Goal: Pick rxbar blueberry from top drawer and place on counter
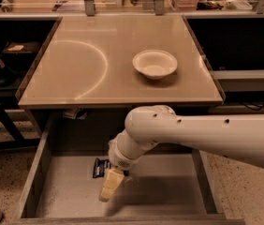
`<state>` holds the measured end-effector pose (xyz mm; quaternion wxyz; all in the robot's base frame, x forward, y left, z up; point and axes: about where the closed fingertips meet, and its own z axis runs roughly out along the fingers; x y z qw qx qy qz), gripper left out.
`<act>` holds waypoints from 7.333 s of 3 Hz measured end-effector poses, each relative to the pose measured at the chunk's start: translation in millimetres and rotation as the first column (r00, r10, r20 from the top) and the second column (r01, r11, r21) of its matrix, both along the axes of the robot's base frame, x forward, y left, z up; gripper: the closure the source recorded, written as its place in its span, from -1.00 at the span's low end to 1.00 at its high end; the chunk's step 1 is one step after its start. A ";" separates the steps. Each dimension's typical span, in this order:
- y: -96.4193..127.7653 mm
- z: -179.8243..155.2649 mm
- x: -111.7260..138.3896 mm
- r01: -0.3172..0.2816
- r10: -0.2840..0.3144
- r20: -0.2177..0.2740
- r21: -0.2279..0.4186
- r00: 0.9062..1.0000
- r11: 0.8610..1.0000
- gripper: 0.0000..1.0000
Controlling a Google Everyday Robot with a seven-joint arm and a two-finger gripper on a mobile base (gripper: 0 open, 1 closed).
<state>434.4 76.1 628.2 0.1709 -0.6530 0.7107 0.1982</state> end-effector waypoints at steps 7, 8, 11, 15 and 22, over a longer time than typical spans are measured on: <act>-12.0 -37.6 0.5 0.023 -0.024 0.006 0.018 1.000 1.000 0.76; -9.4 -32.7 -1.7 0.007 -0.006 -0.006 0.045 1.000 0.999 1.00; -62.3 93.7 29.7 0.160 -0.160 0.108 0.009 0.981 0.987 1.00; -48.9 234.3 109.5 0.082 -0.069 0.268 -0.037 0.961 0.996 1.00; 89.5 207.7 232.7 -0.169 0.162 0.122 0.057 0.979 0.984 0.33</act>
Offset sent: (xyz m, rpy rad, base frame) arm 0.0015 -0.0179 -0.0454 0.0203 -0.0085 -0.0283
